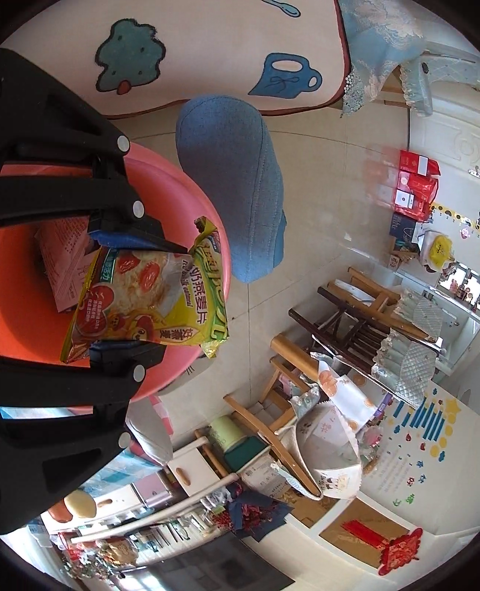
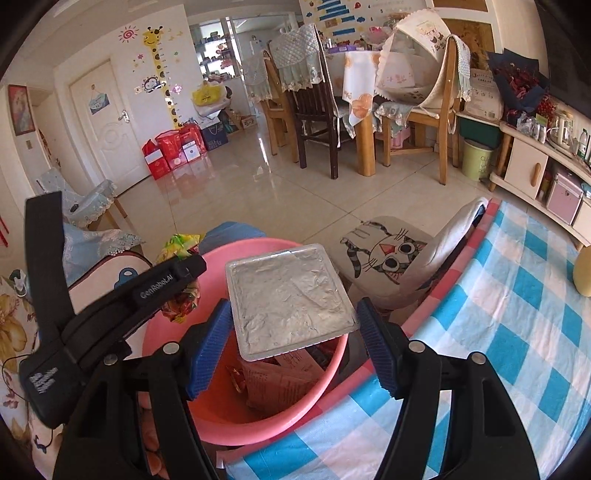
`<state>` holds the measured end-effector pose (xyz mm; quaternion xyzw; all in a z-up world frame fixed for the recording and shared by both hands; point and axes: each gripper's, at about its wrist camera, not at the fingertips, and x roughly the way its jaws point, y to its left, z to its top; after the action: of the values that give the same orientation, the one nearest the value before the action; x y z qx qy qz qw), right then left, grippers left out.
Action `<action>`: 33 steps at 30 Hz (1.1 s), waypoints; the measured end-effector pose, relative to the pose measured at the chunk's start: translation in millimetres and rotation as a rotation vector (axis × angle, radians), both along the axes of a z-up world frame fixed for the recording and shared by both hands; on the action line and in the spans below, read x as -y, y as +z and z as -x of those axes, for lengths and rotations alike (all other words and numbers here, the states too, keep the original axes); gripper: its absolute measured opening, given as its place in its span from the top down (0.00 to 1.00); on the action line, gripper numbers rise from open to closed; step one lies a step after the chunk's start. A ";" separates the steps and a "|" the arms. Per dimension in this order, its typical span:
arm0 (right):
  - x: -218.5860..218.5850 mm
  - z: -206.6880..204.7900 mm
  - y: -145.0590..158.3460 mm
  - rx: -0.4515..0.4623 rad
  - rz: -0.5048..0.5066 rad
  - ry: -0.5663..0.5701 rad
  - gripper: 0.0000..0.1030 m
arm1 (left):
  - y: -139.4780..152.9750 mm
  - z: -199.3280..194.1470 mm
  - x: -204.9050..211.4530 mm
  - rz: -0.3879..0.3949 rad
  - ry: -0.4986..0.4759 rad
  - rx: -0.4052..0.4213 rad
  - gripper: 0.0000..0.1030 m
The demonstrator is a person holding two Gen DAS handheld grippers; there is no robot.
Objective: Collect trash
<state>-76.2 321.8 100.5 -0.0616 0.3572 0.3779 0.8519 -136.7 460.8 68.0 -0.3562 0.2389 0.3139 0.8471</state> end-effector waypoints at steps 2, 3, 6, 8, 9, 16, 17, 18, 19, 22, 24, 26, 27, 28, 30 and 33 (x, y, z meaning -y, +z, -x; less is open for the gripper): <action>4.6 -0.6 -3.7 -0.009 -0.009 -0.015 0.31 | -2.2 -2.4 -0.6 0.006 -0.001 -0.020 0.56; 10.1 0.1 -3.7 -0.008 -0.021 -0.026 0.31 | -3.3 -2.5 -0.6 0.007 0.002 -0.028 0.52; 28.3 1.3 -2.3 0.008 -0.037 -0.077 0.24 | -0.2 -2.1 3.5 -0.032 0.022 -0.042 0.37; 41.3 1.9 -1.6 0.006 -0.047 -0.105 0.22 | 3.9 -4.2 9.9 -0.079 0.022 -0.053 0.25; 48.7 2.2 -1.6 0.006 -0.048 -0.125 0.21 | 5.0 -4.7 12.5 -0.098 0.021 -0.058 0.22; 89.3 6.7 -5.1 0.030 -0.015 -0.238 0.14 | 14.8 -11.3 31.7 -0.191 -0.032 -0.063 0.09; 94.6 8.0 -6.3 0.031 -0.009 -0.249 0.14 | 16.8 -12.2 35.9 -0.205 -0.042 -0.059 0.06; 98.8 9.5 -6.8 0.031 -0.005 -0.255 0.14 | 19.3 -13.6 41.2 -0.226 -0.057 -0.058 0.05; 103.3 10.9 -7.6 0.034 -0.001 -0.261 0.14 | 21.2 -14.8 46.2 -0.248 -0.071 -0.057 0.04; 116.5 17.6 -8.8 0.057 0.020 -0.282 0.14 | 26.7 -19.6 64.1 -0.314 -0.119 -0.057 0.04; 125.9 22.9 -8.6 0.079 0.031 -0.294 0.14 | 29.5 -22.8 76.6 -0.355 -0.146 -0.059 0.04; 133.6 26.9 -8.6 0.097 0.038 -0.305 0.14 | 32.3 -25.2 89.7 -0.394 -0.175 -0.057 0.04; 138.6 29.8 -7.7 0.107 0.041 -0.313 0.14 | 33.3 -26.1 95.1 -0.409 -0.189 -0.055 0.04; 143.0 31.4 -7.7 0.114 0.044 -0.319 0.14 | 34.8 -27.0 101.5 -0.426 -0.204 -0.051 0.04; 153.0 34.5 -7.1 0.125 0.053 -0.334 0.14 | 36.4 -27.1 112.1 -0.453 -0.225 -0.046 0.04; 167.4 38.7 -5.8 0.130 0.057 -0.359 0.12 | 38.3 -27.8 128.1 -0.472 -0.267 -0.027 0.04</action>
<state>-114.9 154.4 94.7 -0.0454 0.3173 0.2046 0.9249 -108.9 332.8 106.3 -0.1100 0.2152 0.2512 0.9373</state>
